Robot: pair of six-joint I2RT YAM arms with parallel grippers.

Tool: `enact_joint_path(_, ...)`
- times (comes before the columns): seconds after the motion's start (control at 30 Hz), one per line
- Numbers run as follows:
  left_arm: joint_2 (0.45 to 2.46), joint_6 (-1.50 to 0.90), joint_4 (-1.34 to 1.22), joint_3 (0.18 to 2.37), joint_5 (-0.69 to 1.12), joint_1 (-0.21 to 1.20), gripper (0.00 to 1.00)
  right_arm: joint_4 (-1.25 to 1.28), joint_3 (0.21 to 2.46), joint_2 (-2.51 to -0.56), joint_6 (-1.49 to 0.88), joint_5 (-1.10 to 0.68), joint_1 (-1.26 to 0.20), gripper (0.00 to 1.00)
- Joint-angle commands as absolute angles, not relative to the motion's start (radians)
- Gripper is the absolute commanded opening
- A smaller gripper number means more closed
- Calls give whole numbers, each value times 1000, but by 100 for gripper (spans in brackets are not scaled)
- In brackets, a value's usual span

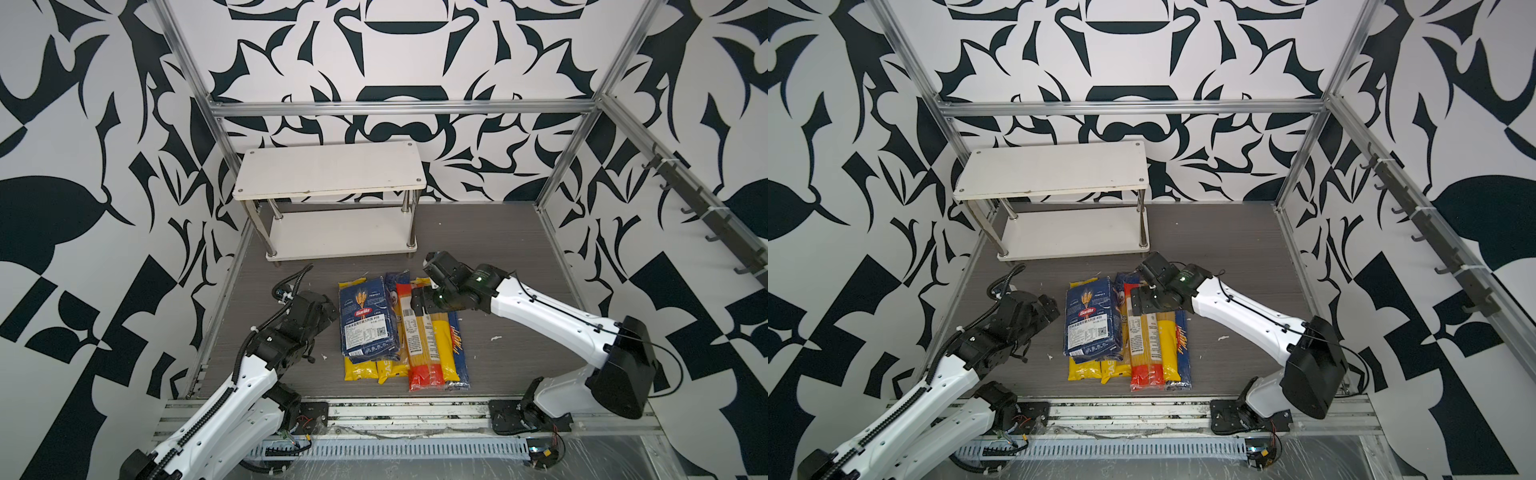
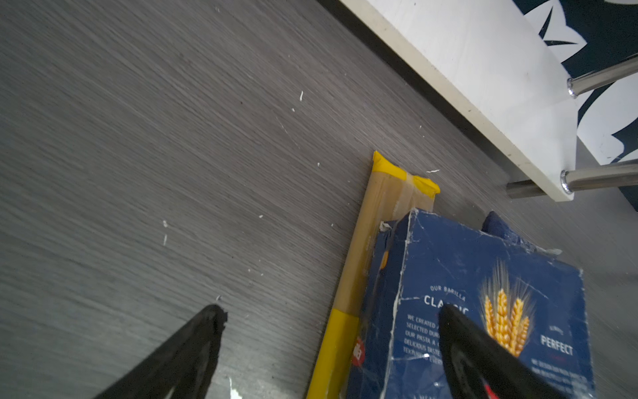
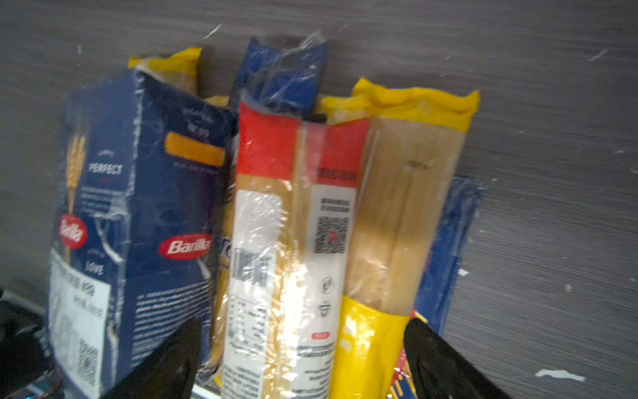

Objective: Arrange pasta packages on shelves
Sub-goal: Pick up the pasta box from the pasta bags.

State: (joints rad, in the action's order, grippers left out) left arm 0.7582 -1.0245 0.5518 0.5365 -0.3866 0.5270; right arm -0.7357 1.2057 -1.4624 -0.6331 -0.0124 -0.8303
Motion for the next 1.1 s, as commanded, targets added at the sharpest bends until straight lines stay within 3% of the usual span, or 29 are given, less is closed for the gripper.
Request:
enact_joint_path(0.0,765,-1063,524,522,-343,531,100,-740,1253,-1472,-665,-106,-846,94)
enact_joint_path(0.43,846,-1136,392,479,-242,531,100,-596,1250,-1583,-690,-373,-869,96)
enact_joint_path(0.53,923,-1110,346,507,-196,531,94,-577,1257,-1610,-684,-402,-870,96)
enact_joint_path(0.8,1057,-1118,260,531,-128,528,66,-529,1246,-1683,-701,-491,-871,96)
enact_joint_path(1.07,1059,-1137,231,482,-65,482,57,-462,1196,-1708,-737,-531,-873,96)
